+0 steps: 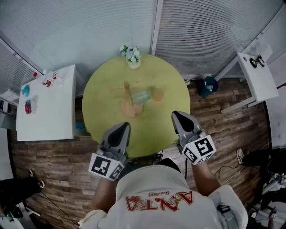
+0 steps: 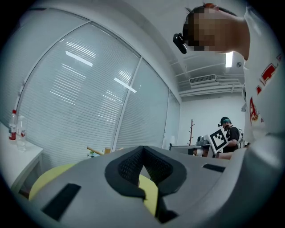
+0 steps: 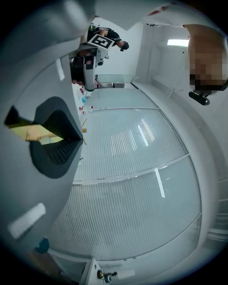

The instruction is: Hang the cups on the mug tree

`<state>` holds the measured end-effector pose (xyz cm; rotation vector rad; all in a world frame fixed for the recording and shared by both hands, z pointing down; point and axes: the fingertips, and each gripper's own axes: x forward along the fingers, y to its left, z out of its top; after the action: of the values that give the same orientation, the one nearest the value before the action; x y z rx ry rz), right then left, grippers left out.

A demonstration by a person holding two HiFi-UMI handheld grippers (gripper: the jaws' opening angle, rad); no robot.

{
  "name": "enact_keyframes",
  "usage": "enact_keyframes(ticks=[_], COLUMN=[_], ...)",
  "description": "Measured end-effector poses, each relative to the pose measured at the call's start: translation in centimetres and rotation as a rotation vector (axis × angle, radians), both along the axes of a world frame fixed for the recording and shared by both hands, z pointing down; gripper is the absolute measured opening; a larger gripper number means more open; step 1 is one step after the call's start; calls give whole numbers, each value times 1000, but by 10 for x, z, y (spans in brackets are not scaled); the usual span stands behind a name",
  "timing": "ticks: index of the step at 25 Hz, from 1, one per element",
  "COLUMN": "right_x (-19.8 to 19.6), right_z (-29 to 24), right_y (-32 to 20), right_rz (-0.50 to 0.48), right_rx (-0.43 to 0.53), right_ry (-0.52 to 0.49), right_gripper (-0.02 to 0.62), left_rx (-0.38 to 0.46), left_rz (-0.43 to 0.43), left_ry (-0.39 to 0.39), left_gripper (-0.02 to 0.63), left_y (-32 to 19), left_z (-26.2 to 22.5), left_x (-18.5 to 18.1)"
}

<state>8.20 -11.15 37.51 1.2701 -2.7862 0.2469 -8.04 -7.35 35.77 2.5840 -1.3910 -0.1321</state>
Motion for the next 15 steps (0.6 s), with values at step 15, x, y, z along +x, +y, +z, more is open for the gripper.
enact_keyframes(ticks=[15], right_x=[11], right_z=[20], right_y=[-8], right_rz=[28], right_rx=[-48], right_ry=[38], right_gripper=[3], left_rx=[1], left_rz=[5], left_ry=[-9], left_gripper=[8], left_y=[3], left_z=[2], left_x=[6])
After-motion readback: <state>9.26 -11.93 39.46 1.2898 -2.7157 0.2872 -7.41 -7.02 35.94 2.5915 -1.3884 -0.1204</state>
